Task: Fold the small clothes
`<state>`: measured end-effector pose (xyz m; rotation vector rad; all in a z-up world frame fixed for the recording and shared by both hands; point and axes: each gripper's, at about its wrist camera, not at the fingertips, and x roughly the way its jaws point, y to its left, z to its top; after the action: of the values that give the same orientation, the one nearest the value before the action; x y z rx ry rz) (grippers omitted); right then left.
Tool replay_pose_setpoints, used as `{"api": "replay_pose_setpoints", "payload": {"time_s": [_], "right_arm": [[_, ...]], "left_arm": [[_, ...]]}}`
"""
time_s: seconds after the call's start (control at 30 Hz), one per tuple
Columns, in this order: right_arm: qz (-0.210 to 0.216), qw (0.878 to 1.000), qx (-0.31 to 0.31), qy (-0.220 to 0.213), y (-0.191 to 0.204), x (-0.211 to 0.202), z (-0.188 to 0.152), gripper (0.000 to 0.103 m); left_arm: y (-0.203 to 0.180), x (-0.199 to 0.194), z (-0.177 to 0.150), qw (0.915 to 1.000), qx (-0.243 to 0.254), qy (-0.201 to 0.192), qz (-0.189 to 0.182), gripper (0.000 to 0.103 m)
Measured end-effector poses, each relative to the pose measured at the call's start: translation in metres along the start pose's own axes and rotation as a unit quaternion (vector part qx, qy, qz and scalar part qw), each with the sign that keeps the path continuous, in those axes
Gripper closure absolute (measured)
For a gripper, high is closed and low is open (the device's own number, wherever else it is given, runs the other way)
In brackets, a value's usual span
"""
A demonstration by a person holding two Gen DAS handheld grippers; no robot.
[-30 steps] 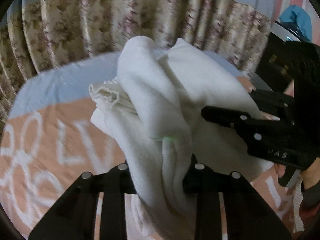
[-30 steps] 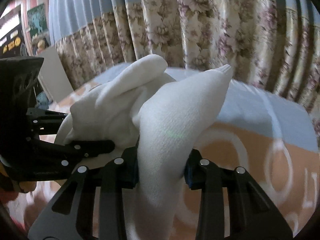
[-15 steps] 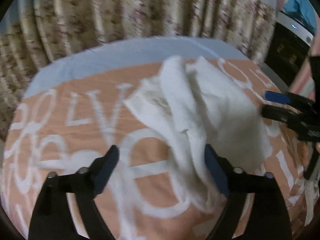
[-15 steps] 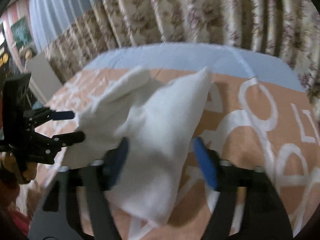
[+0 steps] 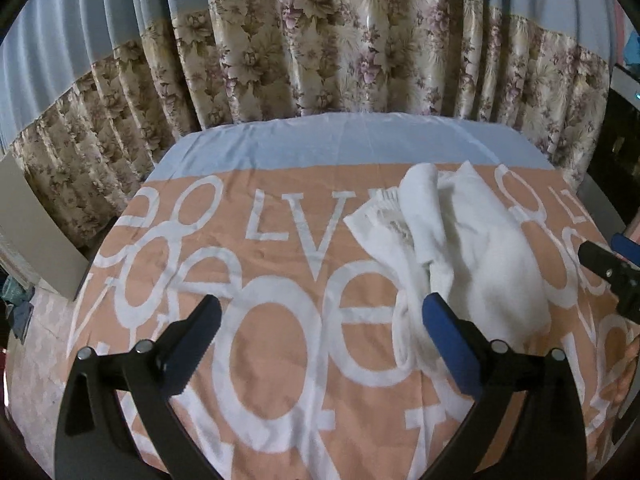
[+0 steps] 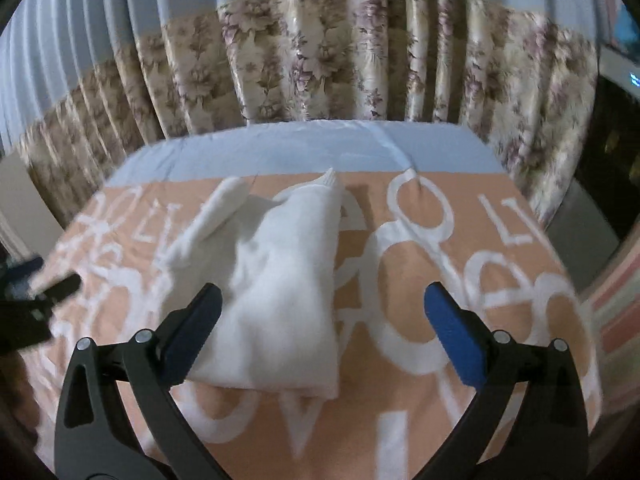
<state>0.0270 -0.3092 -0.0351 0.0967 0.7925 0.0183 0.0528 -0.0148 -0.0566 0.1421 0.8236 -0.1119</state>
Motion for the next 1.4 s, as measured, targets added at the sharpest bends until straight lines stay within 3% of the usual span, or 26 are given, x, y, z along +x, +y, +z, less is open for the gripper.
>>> {"api": "replay_pose_setpoints", "payload": {"time_s": [0.13, 0.4, 0.8, 1.4], "right_arm": [[-0.016, 1.0, 0.0, 0.01, 0.013, -0.011, -0.004, 0.003], [-0.042, 0.999, 0.001, -0.018, 0.029, -0.051, -0.002, 0.003], [-0.069, 0.995, -0.004, -0.07, 0.043, -0.117, -0.001, 0.003], [-0.07, 0.994, -0.008, -0.079, 0.044, -0.134, -0.003, 0.003]], "left_arm": [[-0.003, -0.017, -0.001, 0.9999, -0.008, -0.007, -0.004, 0.002], [-0.012, -0.059, 0.0, 0.9977, -0.003, -0.054, 0.042, 0.002], [-0.009, -0.113, -0.001, 0.9957, -0.022, -0.08, 0.041, 0.002], [-0.009, -0.134, -0.002, 0.9934, -0.023, -0.097, 0.055, 0.002]]}}
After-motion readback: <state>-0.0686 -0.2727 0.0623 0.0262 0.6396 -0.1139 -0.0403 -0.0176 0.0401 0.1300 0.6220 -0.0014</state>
